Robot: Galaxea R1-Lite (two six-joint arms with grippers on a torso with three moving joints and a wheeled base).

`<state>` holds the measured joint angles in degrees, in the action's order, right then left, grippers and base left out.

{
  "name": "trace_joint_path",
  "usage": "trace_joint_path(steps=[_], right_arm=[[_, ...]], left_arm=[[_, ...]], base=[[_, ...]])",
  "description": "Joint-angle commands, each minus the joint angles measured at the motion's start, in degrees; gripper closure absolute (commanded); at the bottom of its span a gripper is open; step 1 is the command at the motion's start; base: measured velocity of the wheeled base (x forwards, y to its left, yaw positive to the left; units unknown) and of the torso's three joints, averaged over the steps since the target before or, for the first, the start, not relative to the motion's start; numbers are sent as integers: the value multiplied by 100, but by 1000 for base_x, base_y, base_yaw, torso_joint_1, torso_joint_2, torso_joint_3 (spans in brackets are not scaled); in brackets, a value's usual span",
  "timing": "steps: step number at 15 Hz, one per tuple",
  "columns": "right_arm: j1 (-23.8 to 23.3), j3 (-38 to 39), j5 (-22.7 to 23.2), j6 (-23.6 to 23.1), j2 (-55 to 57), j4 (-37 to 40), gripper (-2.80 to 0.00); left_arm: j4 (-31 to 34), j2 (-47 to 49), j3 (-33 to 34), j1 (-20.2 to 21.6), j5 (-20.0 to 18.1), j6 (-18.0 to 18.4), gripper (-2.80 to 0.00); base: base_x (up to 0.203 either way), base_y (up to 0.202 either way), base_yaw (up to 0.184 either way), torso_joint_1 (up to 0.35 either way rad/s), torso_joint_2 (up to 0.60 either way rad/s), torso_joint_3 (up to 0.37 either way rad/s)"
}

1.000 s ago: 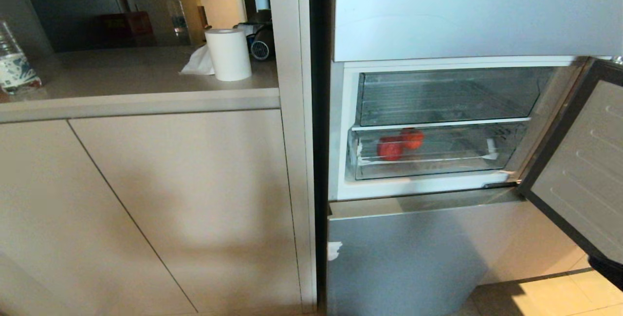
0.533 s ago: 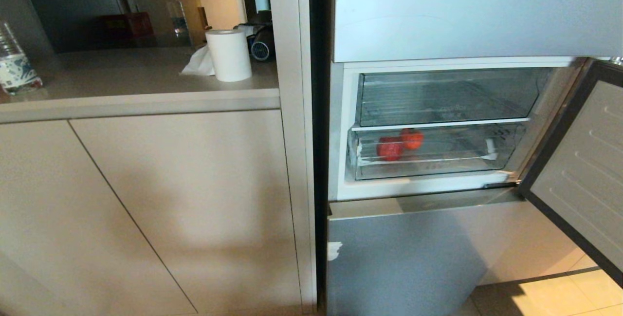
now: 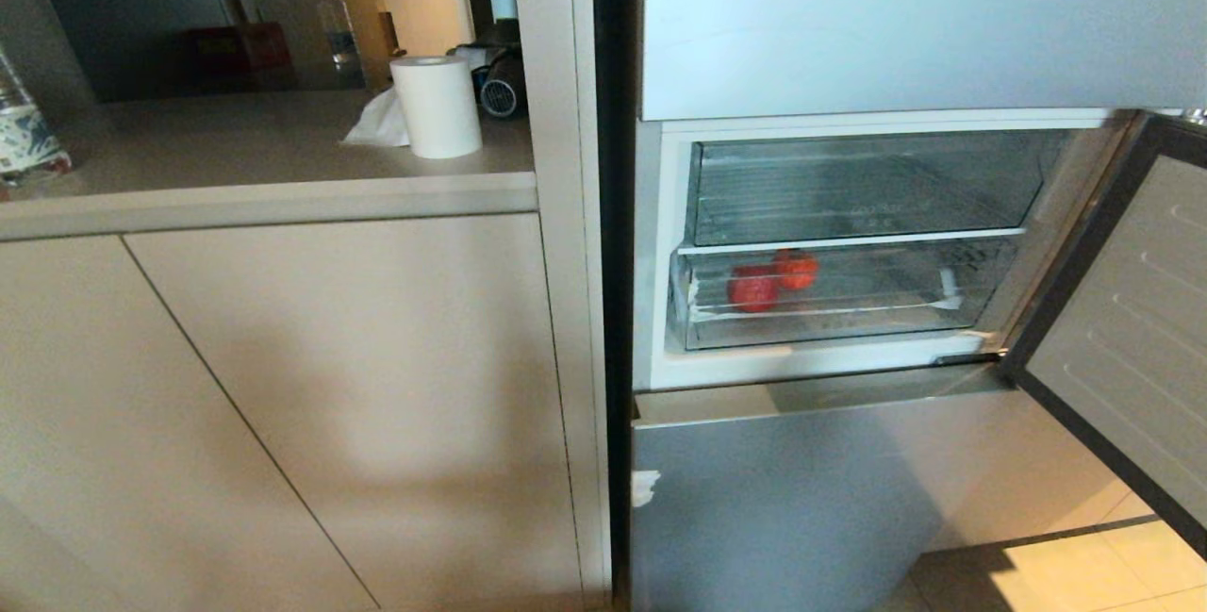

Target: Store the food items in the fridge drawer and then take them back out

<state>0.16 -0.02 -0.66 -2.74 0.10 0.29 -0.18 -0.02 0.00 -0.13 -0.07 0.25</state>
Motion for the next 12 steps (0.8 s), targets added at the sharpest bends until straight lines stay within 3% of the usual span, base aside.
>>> trace_joint_path(steps=[1,12], right_arm=[[2,11,4,-33,-1,23,0],[2,11,4,-42,-1,23,0]], left_arm=[[1,2,9,-4,-1,1,0],[1,-6,9,-4,-1,1,0]], base=[[5,10,-71,7,2,7],[1,6,-172,1,2,2]])
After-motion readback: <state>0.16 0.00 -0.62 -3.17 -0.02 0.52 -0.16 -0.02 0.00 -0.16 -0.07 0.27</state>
